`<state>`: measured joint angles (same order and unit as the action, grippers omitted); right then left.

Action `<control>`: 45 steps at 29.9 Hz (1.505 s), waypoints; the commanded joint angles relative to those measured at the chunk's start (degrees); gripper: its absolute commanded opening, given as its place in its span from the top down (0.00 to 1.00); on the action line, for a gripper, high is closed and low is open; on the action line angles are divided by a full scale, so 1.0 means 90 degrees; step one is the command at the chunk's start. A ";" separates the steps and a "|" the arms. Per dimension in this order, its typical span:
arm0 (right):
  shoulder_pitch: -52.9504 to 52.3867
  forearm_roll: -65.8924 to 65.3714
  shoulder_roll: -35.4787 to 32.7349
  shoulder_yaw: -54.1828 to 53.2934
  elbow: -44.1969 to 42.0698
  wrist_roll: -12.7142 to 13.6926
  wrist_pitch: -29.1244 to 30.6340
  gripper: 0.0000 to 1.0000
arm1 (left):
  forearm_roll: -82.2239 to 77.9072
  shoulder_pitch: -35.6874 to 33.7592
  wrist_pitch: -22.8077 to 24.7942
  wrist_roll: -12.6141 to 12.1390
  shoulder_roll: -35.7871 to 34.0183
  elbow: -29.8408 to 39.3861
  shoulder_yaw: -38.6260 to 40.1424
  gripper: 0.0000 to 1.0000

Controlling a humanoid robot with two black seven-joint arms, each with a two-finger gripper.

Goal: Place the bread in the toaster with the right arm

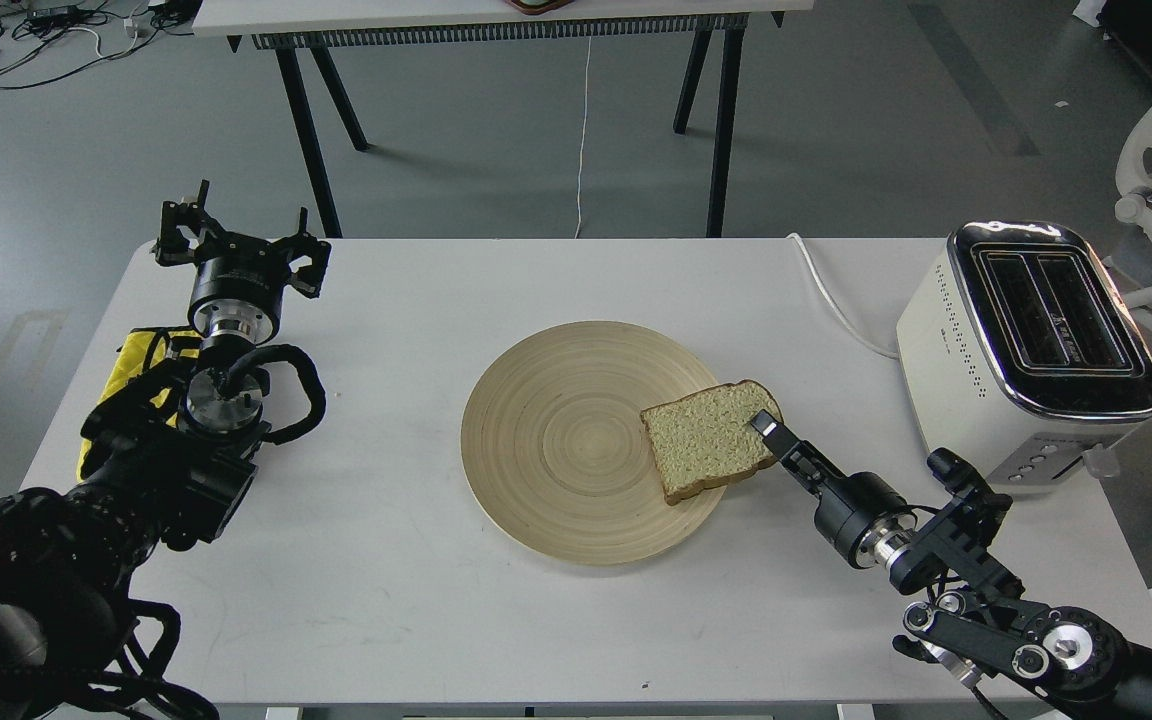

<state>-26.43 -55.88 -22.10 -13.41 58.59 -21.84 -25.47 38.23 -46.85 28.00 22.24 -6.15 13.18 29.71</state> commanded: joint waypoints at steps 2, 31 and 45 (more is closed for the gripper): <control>-0.0003 0.0017 -0.0239 -0.0403 0.0510 -0.0015 -0.0197 1.00 | 0.0000 0.0000 0.0000 0.0000 0.0000 0.0000 0.0000 0.00; 0.0095 0.0017 -0.5228 -0.2251 0.2825 -0.0064 -0.0281 1.00 | 0.0000 0.0000 0.0000 0.0000 0.0000 -0.0010 0.0000 0.00; 0.0124 0.0027 -0.6304 -0.1363 0.2845 -0.0376 -0.0281 1.00 | 0.0000 0.0000 0.0000 0.0000 0.0000 0.0000 0.0000 0.00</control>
<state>-25.31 -55.64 -78.31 -28.34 84.28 -24.76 -27.99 38.23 -46.85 28.00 22.24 -6.15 13.16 29.71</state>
